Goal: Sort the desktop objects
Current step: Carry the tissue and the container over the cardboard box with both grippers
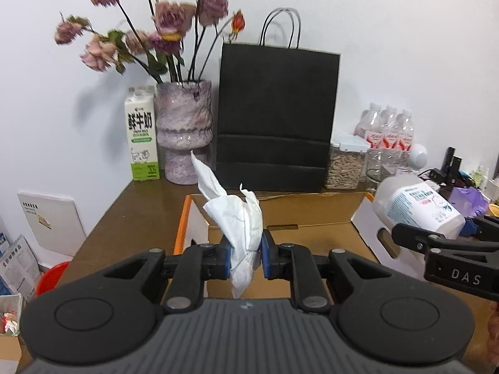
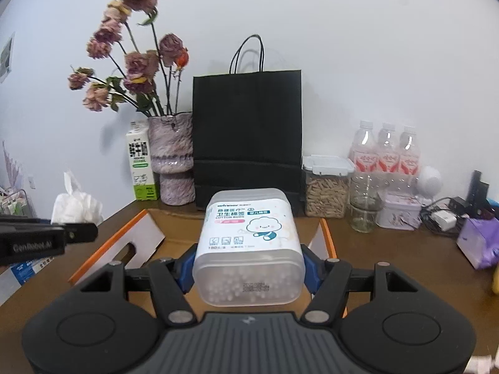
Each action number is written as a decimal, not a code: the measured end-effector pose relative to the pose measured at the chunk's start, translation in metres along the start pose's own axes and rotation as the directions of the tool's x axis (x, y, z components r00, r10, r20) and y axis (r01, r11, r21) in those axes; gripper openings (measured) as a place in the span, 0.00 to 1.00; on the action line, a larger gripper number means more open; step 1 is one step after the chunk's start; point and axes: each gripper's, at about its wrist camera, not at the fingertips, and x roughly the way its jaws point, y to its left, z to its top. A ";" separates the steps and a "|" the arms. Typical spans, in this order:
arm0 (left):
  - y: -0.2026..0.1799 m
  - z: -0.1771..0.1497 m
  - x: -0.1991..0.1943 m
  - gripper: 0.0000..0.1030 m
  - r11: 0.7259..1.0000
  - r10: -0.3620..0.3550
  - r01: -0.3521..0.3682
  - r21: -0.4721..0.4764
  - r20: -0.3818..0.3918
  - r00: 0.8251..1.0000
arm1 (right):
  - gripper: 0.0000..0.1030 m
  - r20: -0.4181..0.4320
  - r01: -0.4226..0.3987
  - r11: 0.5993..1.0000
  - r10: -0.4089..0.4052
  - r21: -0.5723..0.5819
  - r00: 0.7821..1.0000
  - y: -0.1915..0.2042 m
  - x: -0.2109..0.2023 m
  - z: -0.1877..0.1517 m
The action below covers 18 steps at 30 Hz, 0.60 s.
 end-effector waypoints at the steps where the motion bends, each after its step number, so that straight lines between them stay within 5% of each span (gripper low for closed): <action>1: -0.001 0.004 0.010 0.17 1.000 0.005 -0.005 -0.002 -0.018 1.000 | 0.61 -0.009 0.002 1.000 -0.002 -0.008 1.000 0.000 0.011 0.006; 10: -0.013 0.024 0.099 0.17 0.996 0.081 -0.074 0.046 -0.151 0.985 | 0.61 -0.148 0.015 1.000 -0.018 -0.021 0.989 -0.008 0.103 0.025; 18: -0.014 0.021 0.153 0.17 0.985 0.158 -0.134 0.105 -0.266 0.951 | 0.61 -0.258 0.030 0.999 -0.038 -0.036 0.965 -0.018 0.154 0.018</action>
